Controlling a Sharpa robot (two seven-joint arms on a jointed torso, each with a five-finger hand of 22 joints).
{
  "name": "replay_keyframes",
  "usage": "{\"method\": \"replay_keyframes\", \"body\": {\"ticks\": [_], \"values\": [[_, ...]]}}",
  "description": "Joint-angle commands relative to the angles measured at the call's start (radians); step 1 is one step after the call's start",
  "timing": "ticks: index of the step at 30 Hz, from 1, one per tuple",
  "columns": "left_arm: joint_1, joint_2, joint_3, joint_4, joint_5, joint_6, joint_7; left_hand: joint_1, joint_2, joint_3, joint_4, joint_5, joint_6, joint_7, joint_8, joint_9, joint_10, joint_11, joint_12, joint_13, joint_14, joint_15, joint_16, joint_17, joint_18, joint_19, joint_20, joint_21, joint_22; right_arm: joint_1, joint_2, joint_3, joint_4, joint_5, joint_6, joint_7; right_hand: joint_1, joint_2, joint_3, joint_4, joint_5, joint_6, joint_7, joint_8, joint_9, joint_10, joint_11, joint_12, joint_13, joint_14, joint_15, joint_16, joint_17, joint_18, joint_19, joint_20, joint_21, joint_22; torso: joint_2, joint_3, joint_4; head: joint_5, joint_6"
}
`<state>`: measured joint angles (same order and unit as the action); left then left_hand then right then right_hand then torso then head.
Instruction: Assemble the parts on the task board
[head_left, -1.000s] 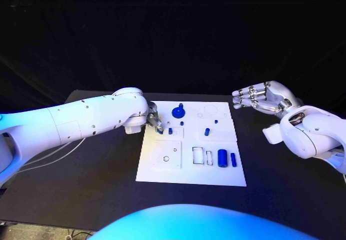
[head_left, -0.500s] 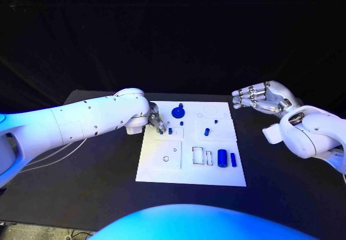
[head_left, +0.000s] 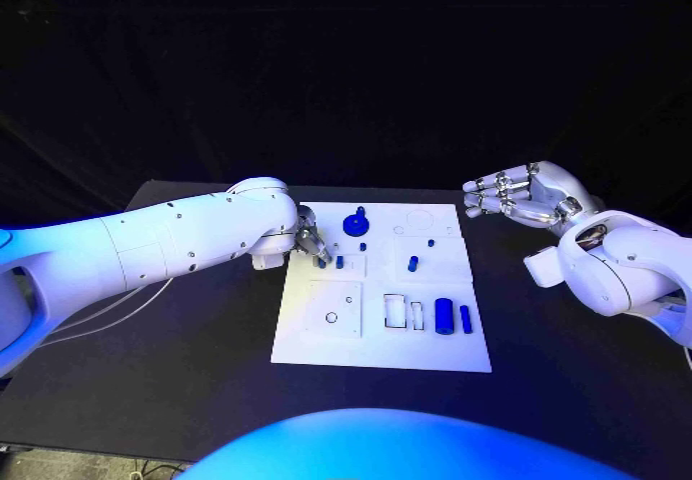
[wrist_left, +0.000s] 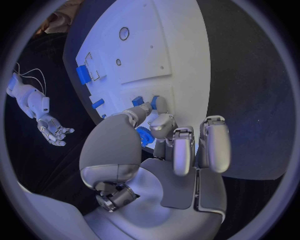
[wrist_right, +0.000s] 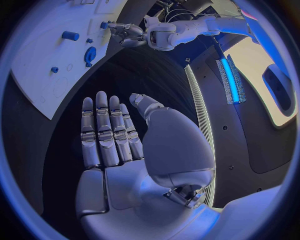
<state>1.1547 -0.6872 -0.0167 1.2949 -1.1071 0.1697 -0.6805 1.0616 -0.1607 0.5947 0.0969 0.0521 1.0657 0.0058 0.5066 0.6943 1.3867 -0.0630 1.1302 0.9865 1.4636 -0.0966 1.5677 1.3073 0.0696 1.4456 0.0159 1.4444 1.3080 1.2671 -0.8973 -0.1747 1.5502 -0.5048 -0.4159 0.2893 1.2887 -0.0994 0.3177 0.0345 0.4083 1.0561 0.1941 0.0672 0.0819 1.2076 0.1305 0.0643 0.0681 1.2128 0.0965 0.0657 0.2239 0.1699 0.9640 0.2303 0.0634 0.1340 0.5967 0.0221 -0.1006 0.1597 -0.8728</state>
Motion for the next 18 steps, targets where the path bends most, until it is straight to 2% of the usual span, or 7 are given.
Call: {"method": "replay_keyframes", "body": {"ticks": [1,11,15,18], "values": [[-0.003,0.001,-0.003,-0.007,-0.002,0.001,-0.005,-0.014,0.002,-0.025,0.010,-0.001,0.000,0.005,-0.006,0.001,-0.001,0.008,0.000,-0.002,0.107,-0.006,0.003,0.263,-0.021,0.005,-0.004,0.002,0.061,-0.001,0.001,0.000,0.000,-0.001,0.012,0.010,-0.005,-0.008,0.006,-0.001,0.005,-0.010,0.000,-0.002,-0.001,-0.007,0.001,0.007,-0.001,-0.006,0.002,-0.001,-0.002,0.016,-0.006,0.000,0.003,-0.002,0.000,0.0002,-0.0002,-0.001,0.000],[-0.002,-0.005,-0.002,-0.013,-0.003,-0.005,-0.004,-0.035,0.001,-0.183,0.066,-0.001,0.001,0.008,-0.011,0.006,-0.007,0.011,-0.004,-0.003,0.107,-0.003,0.003,0.263,-0.020,0.004,-0.002,0.000,0.060,-0.001,0.000,0.000,0.000,-0.001,0.012,0.009,-0.006,-0.008,0.006,-0.001,0.005,-0.011,0.000,-0.002,-0.001,-0.008,0.001,0.007,-0.001,-0.007,0.002,-0.001,-0.002,0.016,-0.006,0.000,0.003,-0.003,0.000,0.0001,-0.0004,-0.002,0.000],[-0.002,-0.010,-0.001,-0.007,0.007,-0.033,-0.001,-0.057,-0.025,-0.278,0.099,-0.001,-0.010,0.014,-0.016,0.006,-0.024,0.016,-0.026,-0.027,0.107,-0.002,0.003,0.263,-0.018,-0.002,-0.001,-0.007,0.050,-0.001,0.000,0.000,0.000,-0.001,0.013,0.009,-0.006,-0.008,0.006,-0.001,0.005,-0.011,0.000,-0.002,-0.001,-0.008,0.001,0.007,-0.001,-0.007,0.002,-0.001,-0.002,0.016,-0.006,0.000,0.003,-0.003,0.000,-0.0003,-0.0003,-0.002,0.000],[-0.002,-0.015,0.000,-0.002,0.020,-0.062,0.004,-0.046,-0.015,-0.361,0.132,-0.002,-0.027,0.018,-0.018,0.009,-0.048,0.019,-0.050,-0.056,0.107,0.002,0.003,0.263,-0.015,-0.007,0.001,-0.013,0.041,-0.001,0.000,0.000,0.000,0.000,0.014,0.009,-0.006,-0.008,0.006,-0.001,0.005,-0.011,0.000,-0.002,-0.001,-0.008,0.001,0.007,-0.001,-0.007,0.002,-0.001,-0.002,0.016,-0.006,0.000,0.003,-0.003,0.000,-0.0005,-0.0005,-0.003,0.000]]}}
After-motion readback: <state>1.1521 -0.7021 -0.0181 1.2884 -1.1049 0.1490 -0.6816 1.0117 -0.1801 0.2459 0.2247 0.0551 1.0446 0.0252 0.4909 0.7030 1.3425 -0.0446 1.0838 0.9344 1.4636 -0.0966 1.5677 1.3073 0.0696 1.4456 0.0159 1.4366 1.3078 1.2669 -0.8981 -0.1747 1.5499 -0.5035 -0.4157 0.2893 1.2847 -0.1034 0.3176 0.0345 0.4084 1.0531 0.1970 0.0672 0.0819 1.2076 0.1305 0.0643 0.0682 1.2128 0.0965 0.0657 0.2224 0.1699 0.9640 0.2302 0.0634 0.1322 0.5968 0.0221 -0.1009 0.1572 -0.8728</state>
